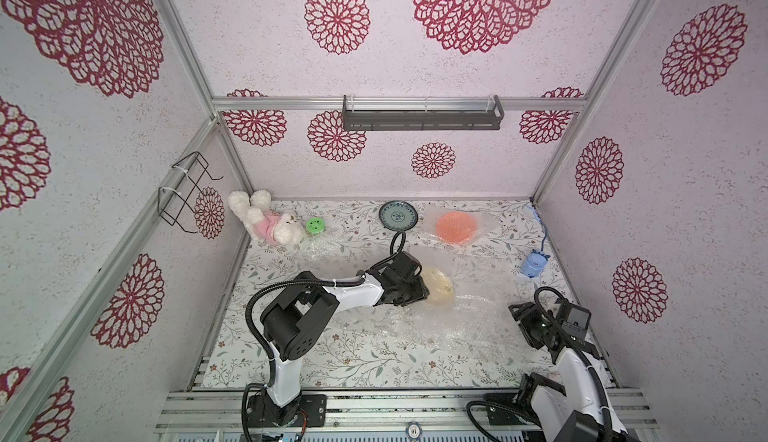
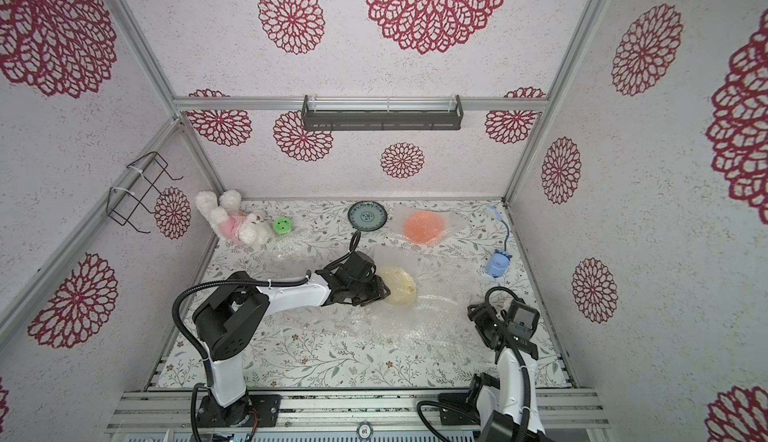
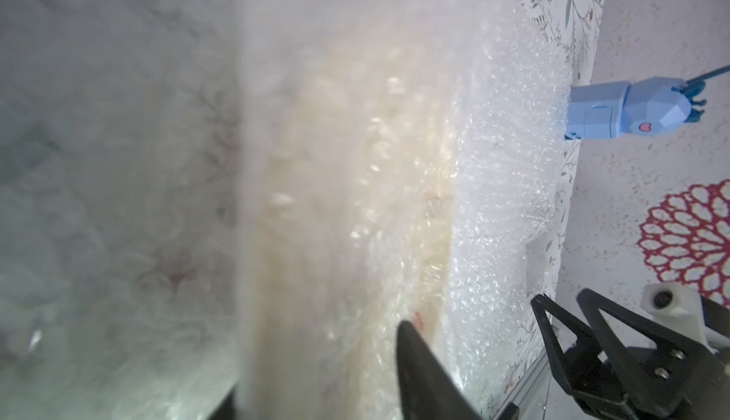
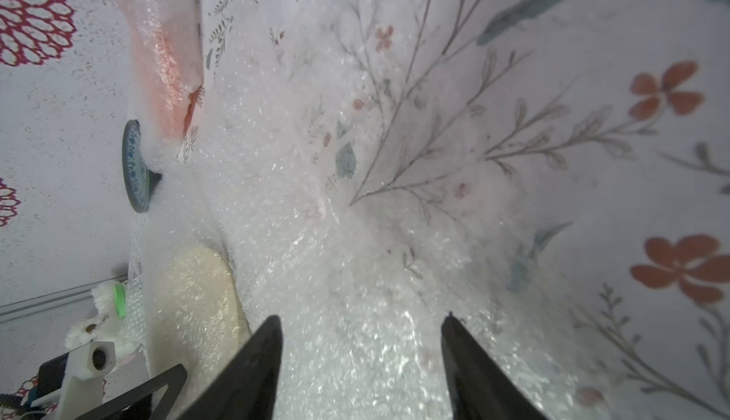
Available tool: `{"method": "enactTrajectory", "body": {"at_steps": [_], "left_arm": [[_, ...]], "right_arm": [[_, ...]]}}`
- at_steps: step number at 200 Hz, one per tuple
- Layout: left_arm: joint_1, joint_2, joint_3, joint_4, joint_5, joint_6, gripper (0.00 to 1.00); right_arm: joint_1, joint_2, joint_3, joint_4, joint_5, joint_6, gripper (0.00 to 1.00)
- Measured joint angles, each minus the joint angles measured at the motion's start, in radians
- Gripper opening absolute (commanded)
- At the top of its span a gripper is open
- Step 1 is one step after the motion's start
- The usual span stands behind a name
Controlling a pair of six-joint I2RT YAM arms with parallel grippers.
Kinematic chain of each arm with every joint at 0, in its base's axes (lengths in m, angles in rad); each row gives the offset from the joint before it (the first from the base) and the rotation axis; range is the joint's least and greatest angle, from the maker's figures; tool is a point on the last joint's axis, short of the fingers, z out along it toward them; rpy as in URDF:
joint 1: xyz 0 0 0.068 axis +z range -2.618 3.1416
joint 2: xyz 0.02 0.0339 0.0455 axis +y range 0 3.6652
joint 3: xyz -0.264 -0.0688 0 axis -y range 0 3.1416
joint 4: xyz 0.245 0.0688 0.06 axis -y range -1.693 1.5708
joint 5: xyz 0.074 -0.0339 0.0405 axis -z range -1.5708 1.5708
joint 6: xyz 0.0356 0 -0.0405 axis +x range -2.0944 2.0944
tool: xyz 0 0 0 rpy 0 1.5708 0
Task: Unpack dinner plates from bubble wrap
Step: Unwrap the bubble wrap.
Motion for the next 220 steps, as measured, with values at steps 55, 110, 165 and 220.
{"method": "enactTrajectory", "body": {"at_steps": [55, 110, 165, 220], "left_arm": [[0.006, -0.220, -0.089, -0.112, -0.115, 0.053, 1.00], [0.147, -0.408, -0.161, -0.259, -0.225, 0.128, 0.97], [0.286, -0.407, -0.232, -0.364, -0.238, 0.190, 0.97], [0.295, -0.386, -0.343, -0.346, -0.231, 0.182, 0.97]], "right_arm": [[0.060, -0.020, 0.140, -0.011, 0.026, -0.051, 0.99], [0.459, 0.195, 0.202, 0.106, 0.056, -0.058, 0.99], [0.573, 0.407, 0.172, 0.240, 0.063, -0.036, 0.99], [0.573, 0.539, 0.190, 0.370, 0.057, -0.033, 0.99]]}}
